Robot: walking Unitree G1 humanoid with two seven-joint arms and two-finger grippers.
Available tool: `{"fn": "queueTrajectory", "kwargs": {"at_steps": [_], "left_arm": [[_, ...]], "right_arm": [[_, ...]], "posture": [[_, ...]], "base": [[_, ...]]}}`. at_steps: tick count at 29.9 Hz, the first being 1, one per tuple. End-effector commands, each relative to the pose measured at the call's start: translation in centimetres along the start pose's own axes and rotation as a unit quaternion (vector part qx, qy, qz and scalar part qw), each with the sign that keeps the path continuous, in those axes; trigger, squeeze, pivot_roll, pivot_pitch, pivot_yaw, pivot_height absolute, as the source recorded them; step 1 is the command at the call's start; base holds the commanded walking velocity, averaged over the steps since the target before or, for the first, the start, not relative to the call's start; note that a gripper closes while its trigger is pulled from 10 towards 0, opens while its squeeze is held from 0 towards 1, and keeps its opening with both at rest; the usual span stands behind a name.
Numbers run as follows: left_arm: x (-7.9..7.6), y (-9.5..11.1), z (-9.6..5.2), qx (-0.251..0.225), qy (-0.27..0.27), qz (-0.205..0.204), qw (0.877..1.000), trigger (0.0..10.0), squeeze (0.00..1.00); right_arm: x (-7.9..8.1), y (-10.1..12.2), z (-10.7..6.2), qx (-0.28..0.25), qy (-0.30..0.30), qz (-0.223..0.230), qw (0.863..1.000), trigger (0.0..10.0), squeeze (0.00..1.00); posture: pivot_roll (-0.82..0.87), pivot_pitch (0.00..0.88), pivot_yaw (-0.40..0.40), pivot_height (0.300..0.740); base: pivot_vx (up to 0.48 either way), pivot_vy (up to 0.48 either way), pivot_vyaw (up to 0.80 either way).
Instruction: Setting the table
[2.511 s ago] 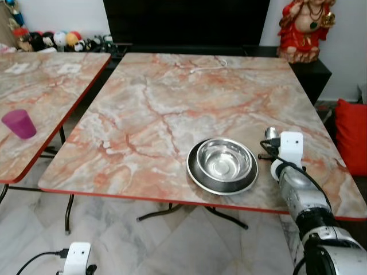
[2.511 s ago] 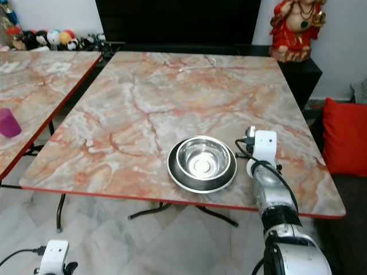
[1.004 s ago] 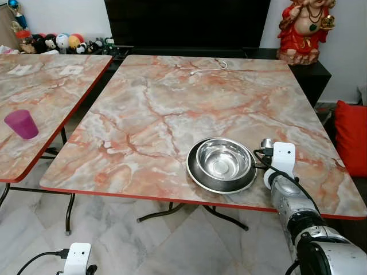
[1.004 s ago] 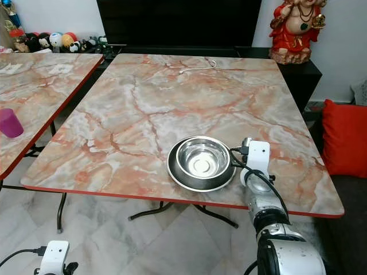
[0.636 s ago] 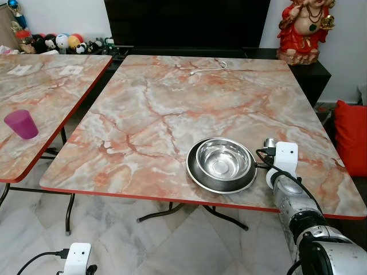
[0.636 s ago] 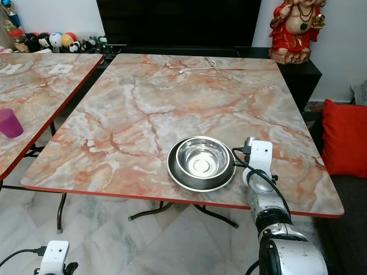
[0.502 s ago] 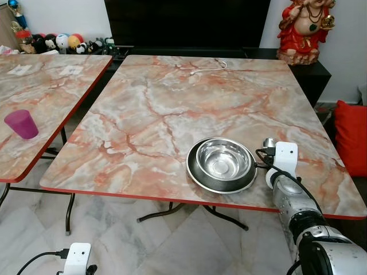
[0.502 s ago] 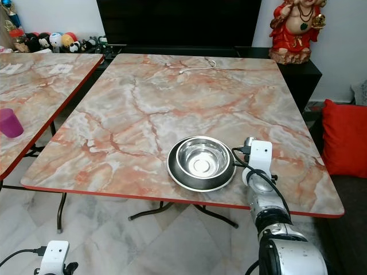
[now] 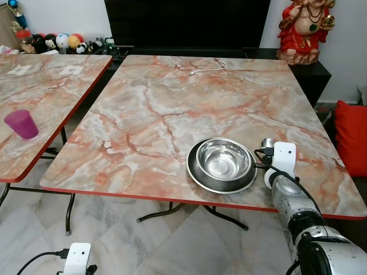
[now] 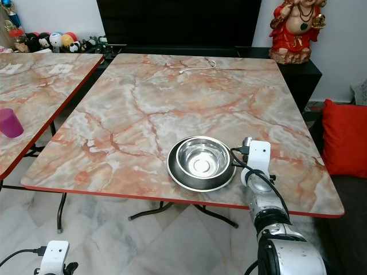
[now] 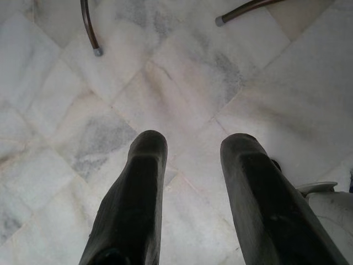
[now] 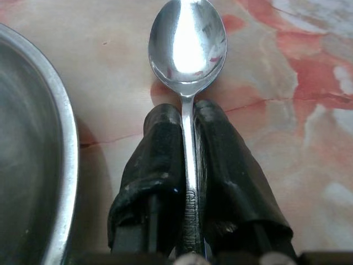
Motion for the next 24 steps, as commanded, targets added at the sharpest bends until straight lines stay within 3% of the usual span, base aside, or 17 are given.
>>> {"fn": "queueTrajectory", "kwargs": {"at_steps": [1,2,3,4,5,15,24], "left_arm": [[0.4,-0.4,-0.1,0.007,0.004,0.002,1.000,10.0,0.00],[0.4,-0.4,-0.1,0.007,0.004,0.002,1.000,10.0,0.00],[0.4,-0.4,-0.1,0.007,0.004,0.002,1.000,10.0,0.00],[0.4,-0.4,-0.1,0.007,0.004,0.002,1.000,10.0,0.00],[0.4,-0.4,-0.1,0.007,0.005,0.002,1.000,10.0,0.00],[0.4,-0.4,-0.1,0.007,0.005,0.003,1.000,10.0,0.00],[0.4,-0.4,-0.1,0.008,0.004,0.003,1.000,10.0,0.00]], "right_arm": [[0.3,0.0,0.0,0.002,0.004,0.002,1.000,10.0,0.78],[0.3,0.0,0.0,0.003,0.004,0.002,1.000,10.0,0.55],[0.4,-0.1,0.0,0.004,0.006,0.002,1.000,10.0,0.20],[0.4,-0.1,0.0,0.004,0.006,0.002,1.000,10.0,0.20],[0.5,-0.1,0.0,0.005,0.007,0.001,1.000,10.0,0.00],[0.5,-0.1,0.0,0.006,0.007,0.001,1.000,10.0,0.00],[-0.2,1.3,0.1,-0.031,-0.022,0.007,0.999,10.0,0.00]], "posture": [[0.07,0.025,0.006,0.740],[0.07,0.025,0.006,0.740],[0.07,0.025,0.006,0.740],[0.07,0.025,0.006,0.740],[0.07,0.028,0.006,0.740],[0.07,0.028,0.006,0.740],[0.07,0.030,0.006,0.740]], "base": [[0.000,0.000,0.00],[0.000,0.000,0.00],[0.000,0.000,0.00],[0.000,0.000,0.00],[0.000,0.000,0.00],[0.000,0.000,0.00],[0.000,0.000,0.00]]}}
Point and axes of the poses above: a point about 5 cm out from each wrist's last joint towards the gripper, its own z axis pointing out of the wrist towards the gripper, its own y axis along the axis of the wrist's last joint, x = y × z, the point moved 1 cm from there along z, pointing out of the wrist towards the gripper, and after that the axes turned 3 degrees about -z, right-handed, at the moved point
